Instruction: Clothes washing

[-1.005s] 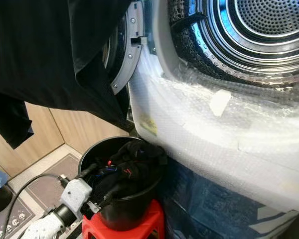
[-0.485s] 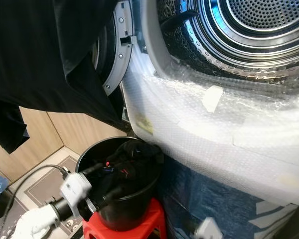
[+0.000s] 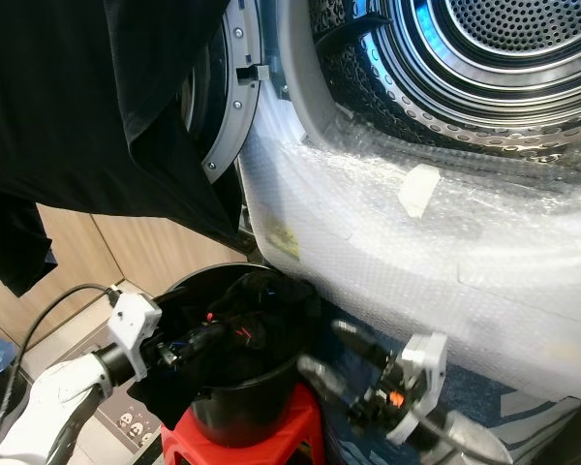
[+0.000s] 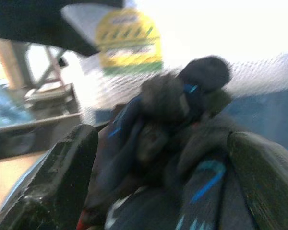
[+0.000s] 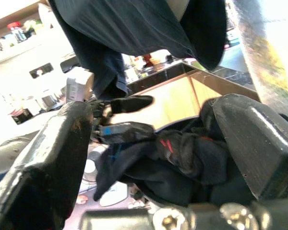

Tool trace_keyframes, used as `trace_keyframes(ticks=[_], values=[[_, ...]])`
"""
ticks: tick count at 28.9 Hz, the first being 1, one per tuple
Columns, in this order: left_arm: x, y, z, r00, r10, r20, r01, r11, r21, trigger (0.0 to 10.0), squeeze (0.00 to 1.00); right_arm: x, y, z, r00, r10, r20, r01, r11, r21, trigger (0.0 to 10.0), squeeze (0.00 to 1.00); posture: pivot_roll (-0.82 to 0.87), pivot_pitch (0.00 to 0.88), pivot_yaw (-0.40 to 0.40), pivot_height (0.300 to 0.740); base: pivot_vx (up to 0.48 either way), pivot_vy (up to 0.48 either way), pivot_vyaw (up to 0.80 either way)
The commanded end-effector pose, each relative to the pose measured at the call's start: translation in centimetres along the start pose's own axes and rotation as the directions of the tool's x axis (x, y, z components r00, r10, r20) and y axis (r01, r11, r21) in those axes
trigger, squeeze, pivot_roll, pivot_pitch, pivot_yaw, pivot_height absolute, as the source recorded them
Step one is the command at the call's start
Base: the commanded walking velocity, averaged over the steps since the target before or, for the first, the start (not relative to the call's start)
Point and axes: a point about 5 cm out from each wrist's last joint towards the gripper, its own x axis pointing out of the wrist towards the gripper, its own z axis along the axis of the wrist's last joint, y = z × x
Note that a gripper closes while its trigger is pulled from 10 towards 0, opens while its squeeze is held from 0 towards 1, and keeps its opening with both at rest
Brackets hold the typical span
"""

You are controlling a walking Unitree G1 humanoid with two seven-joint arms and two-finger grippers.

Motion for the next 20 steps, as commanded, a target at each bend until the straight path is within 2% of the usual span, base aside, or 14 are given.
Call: trace_keyframes(ticks=[1,2,5,9,12,14,16,17,18,19,20], values=[[0.7,-0.5,-0.4,0.998,-0.052,-0.02,0.052,0.998,-0.023,10.0,0.0,-0.3,0.3,0.0,0.999,-0.002,-0.032,0.002,1.0,0.004,10.0,0.0,-0.05,0.037,0.057,0.74,0.0,0.0,0.0],[1.3,-1.0,-0.5,0.996,-0.091,-0.023,0.09,0.996,-0.022,10.0,0.0,-0.5,0.3,-0.5,0.998,-0.009,-0.07,0.009,1.0,-0.005,10.0,0.0,-0.05,0.037,0.056,0.74,0.0,0.0,0.0],[2.1,-1.5,-0.5,0.989,-0.143,-0.023,0.142,0.989,-0.03,10.0,0.0,-0.7,0.4,-1.0,0.994,-0.028,-0.101,0.028,1.0,-0.003,10.0,0.0,-0.06,0.035,0.06,0.74,0.0,0.0,0.0],[2.8,-2.0,-0.8,0.977,-0.204,-0.06,0.202,0.978,-0.045,10.0,0.0,-0.5,0.6,-0.9,0.993,-0.052,-0.102,0.052,0.999,0.0,10.0,0.0,-0.08,0.03,0.075,0.74,0.0,0.0,0.0],[2.7,-1.8,-1.1,0.974,-0.193,-0.115,0.189,0.981,-0.042,10.0,0.0,-0.7,0.8,-0.8,0.993,-0.07,-0.098,0.07,0.998,0.0,10.0,0.0,-0.1,0.025,0.093,0.74,0.0,0.0,0.0],[2.2,-1.3,-1.4,0.977,-0.143,-0.157,0.13,0.987,-0.09,10.0,0.0,-0.9,0.8,-0.8,0.991,-0.097,-0.098,0.096,0.995,-0.01,10.0,0.0,-0.11,0.022,0.105,0.74,0.0,0.0,0.0],[2.2,-1.2,-1.5,0.977,-0.13,-0.169,0.114,0.989,-0.098,10.0,0.0,-1.0,0.8,-0.9,0.99,-0.102,-0.097,0.101,0.995,-0.012,10.0,0.0,-0.11,0.022,0.105,0.74,0.0,0.0,0.0],[2.0,-1.1,-1.6,0.977,-0.124,-0.176,0.105,0.988,-0.114,5.1,0.0,-1.0,0.9,-0.8,0.99,-0.102,-0.096,0.102,0.995,-0.011,10.0,0.0,-0.11,0.021,0.104,0.74,0.0,0.0,0.0],[1.9,-1.2,-1.7,0.972,-0.132,-0.194,0.11,0.987,-0.119,4.0,0.0,-1.0,0.9,-0.8,0.99,-0.103,-0.095,0.103,0.995,-0.011,10.0,0.0,-0.11,0.021,0.104,0.74,0.0,0.0,0.0],[1.8,-1.3,-1.8,0.969,-0.146,-0.198,0.125,0.985,-0.115,0.0,0.0,-0.9,0.9,-0.9,0.99,-0.104,-0.094,0.104,0.995,-0.012,10.0,0.0,-0.1,0.02,0.102,0.74,0.0,0.0,0.0],[1.8,-1.3,-1.8,0.969,-0.146,-0.198,0.125,0.985,-0.115,0.0,0.0,-0.9,0.9,-0.9,0.99,-0.104,-0.094,0.104,0.995,-0.012,10.0,0.0,-0.1,0.02,0.102,0.74,0.0,0.0,0.0]])
